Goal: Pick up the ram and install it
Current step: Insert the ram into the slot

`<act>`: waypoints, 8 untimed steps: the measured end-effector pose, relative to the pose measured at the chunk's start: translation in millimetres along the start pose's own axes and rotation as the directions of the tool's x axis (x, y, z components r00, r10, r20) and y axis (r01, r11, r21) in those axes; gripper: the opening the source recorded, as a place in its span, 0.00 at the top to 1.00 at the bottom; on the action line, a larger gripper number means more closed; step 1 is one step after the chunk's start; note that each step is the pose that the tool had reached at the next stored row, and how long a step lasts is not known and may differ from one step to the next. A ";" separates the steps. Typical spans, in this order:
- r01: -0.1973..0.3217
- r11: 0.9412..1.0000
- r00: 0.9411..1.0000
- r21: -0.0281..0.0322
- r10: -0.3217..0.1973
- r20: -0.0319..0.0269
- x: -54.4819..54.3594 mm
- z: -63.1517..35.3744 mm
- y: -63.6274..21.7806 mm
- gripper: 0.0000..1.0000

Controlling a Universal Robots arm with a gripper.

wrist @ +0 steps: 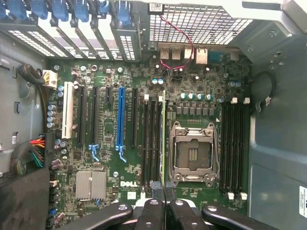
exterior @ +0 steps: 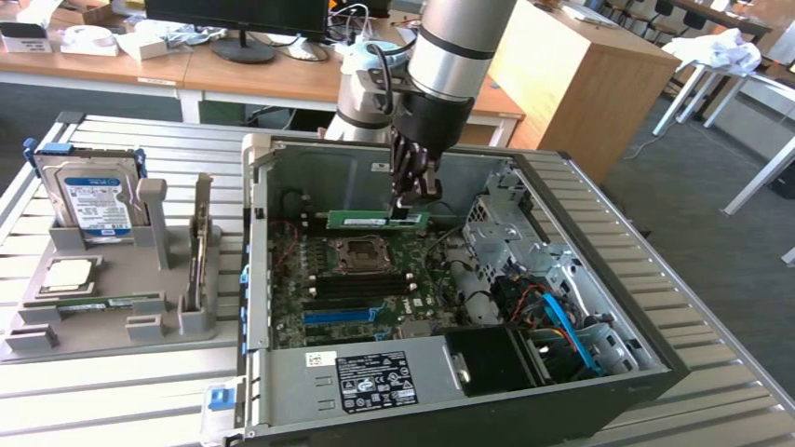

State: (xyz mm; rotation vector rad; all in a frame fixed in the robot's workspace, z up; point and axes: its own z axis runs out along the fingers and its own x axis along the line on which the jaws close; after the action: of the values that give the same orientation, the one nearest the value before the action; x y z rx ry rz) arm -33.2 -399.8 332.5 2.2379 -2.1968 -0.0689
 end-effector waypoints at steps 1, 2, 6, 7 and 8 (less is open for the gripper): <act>0.000 1.000 1.000 0.000 0.000 0.000 0.0 0.0 0.0 0.88; 0.000 1.000 1.000 0.000 0.000 0.000 0.0 0.0 0.0 0.88; 0.000 1.000 1.000 0.000 0.000 0.000 0.1 4.4 -0.1 0.88; 0.000 1.000 1.000 0.000 0.000 0.000 0.2 6.4 -0.2 0.88; 0.000 1.000 1.000 0.000 0.000 0.000 0.2 8.2 -0.2 0.88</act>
State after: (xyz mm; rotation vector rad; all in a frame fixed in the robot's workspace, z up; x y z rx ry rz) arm -33.2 -399.7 324.3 2.2378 -2.1970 -0.0689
